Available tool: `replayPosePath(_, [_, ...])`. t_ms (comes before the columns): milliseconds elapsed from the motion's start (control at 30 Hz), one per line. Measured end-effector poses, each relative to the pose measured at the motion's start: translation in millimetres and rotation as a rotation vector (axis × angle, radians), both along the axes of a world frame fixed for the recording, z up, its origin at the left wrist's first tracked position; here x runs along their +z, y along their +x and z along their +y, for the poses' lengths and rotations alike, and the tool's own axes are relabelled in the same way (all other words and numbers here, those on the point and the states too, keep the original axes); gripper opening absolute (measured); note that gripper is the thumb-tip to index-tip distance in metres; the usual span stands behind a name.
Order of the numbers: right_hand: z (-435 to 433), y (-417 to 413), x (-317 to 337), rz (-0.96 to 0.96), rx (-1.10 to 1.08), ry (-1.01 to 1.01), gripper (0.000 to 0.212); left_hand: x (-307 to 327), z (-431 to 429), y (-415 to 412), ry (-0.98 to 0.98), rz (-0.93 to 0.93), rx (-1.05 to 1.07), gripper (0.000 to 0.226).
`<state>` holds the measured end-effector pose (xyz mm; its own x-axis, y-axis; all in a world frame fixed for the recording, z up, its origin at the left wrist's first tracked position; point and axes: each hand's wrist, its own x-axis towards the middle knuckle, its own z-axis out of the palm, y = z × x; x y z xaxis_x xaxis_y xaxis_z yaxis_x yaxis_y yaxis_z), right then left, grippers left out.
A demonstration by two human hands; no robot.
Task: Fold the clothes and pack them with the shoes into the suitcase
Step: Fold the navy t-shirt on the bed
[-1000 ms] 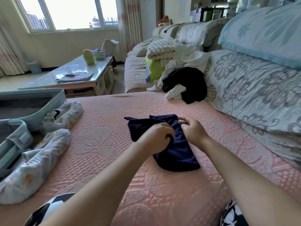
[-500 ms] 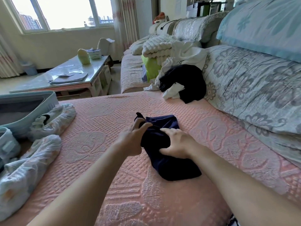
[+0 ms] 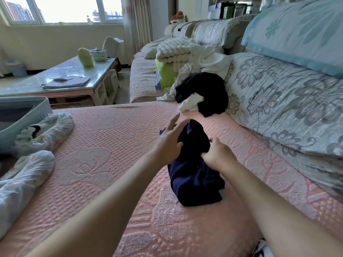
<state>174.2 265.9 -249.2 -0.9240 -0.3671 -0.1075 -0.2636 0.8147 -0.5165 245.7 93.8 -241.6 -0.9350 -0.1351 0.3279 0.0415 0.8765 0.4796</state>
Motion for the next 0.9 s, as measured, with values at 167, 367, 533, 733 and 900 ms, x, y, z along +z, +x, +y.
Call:
replayPosePath(167, [15, 16, 2, -0.02, 0.068, 0.169, 0.078, -48, 15, 33, -0.279, -0.385, -0.071, 0.063])
replayPosePath(367, [15, 35, 11, 0.085, 0.399, 0.243, 0.045, -43, 20, 72, -0.441, -0.383, -0.149, 0.085])
replayPosePath(533, [9, 44, 2, 0.04, 0.484, 0.421, 0.054, -43, 21, 94, -0.408, -0.434, -0.26, 0.057])
replayPosePath(733, [-8, 35, 18, 0.182, 0.418, 0.421, 0.033, -26, 14, 95, -0.282, -0.393, -0.359, 0.041])
replayPosePath(900, [-42, -2, 9, 0.327, 0.341, 0.102, 0.029, -16, -22, 56, 0.191, -0.119, 0.027, 0.018])
